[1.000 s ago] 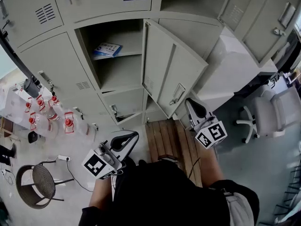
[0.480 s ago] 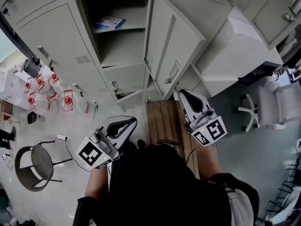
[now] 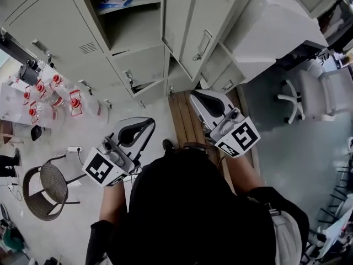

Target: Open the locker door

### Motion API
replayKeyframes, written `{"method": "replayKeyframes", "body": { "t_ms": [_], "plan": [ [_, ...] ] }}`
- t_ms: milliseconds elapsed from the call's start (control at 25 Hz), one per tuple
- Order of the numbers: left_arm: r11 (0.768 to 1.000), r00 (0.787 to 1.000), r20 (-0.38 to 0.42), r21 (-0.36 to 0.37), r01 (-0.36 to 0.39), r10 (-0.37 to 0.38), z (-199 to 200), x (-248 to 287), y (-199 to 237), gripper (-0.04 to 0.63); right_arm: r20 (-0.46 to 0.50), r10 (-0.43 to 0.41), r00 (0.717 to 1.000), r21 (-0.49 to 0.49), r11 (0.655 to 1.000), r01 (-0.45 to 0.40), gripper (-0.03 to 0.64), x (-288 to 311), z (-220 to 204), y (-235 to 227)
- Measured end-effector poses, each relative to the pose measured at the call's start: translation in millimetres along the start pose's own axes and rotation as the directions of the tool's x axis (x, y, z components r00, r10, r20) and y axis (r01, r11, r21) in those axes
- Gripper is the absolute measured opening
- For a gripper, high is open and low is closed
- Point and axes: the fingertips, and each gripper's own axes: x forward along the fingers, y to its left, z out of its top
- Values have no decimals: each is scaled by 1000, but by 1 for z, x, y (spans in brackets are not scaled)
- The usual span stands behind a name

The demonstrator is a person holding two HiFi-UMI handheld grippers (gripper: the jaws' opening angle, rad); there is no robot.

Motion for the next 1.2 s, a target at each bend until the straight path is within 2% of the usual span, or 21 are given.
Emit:
{"method": "replayKeyframes", "body": {
  "t_ms": [440,760,1080,1200],
  "plan": [
    [999,999,37,-18,-32,32,18,-102,-62,11,-14,90,996,63,994,-89,12,-9,-4,132],
    [998,999,-3,-46,-39,39,-1,-158,-106,11,-56,170,984,156,975,-159,11,-32,-30,219],
    [987,994,-13,-119,-106,105,-27,-196,-103,11,-81,202,976,99,976,-194,11,-29,-40,265],
    [985,995,-19,-142,-99,97,-36,-193,-102,11,-97,196,976,98,978,-187,11,-29,-46,268]
  ]
}}
